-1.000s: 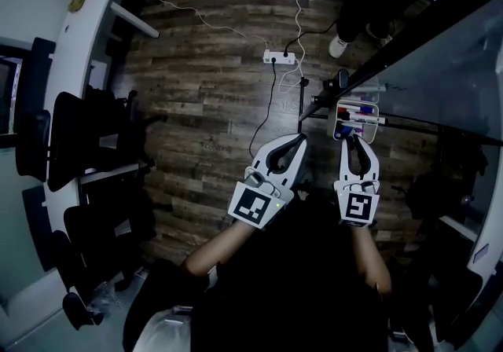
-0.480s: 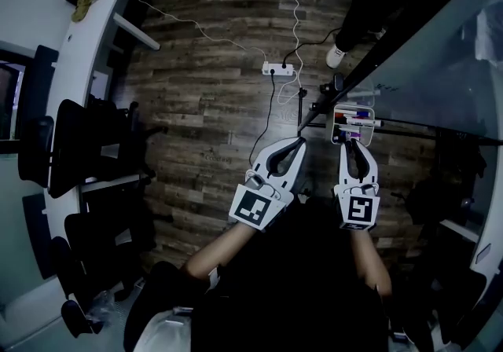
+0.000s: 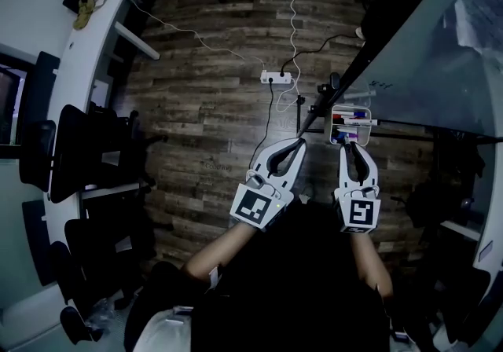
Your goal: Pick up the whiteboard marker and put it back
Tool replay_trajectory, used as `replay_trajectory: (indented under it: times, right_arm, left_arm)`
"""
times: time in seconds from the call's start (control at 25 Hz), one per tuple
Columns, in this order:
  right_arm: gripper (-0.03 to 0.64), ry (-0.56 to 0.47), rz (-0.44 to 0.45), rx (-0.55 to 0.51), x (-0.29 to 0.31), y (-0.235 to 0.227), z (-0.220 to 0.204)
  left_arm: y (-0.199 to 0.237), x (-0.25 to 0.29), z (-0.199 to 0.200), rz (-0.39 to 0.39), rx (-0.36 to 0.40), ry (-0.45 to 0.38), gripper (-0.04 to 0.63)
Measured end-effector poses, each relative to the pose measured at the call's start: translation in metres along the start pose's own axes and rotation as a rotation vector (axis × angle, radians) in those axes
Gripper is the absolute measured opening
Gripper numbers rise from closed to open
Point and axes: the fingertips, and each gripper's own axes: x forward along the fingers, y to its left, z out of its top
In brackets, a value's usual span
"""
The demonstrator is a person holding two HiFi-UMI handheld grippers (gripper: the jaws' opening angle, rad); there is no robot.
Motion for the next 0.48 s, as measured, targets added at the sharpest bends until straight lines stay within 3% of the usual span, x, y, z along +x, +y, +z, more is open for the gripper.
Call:
replay_trajectory:
  times: [0.48]
  right_arm:
    - [0.078,-0.032,-0.019,0.007,-0.016,-0.002,0.014]
  left_arm:
    - [-0.007,0.001,0.002,-0.033,0.008,-0.010,0.006]
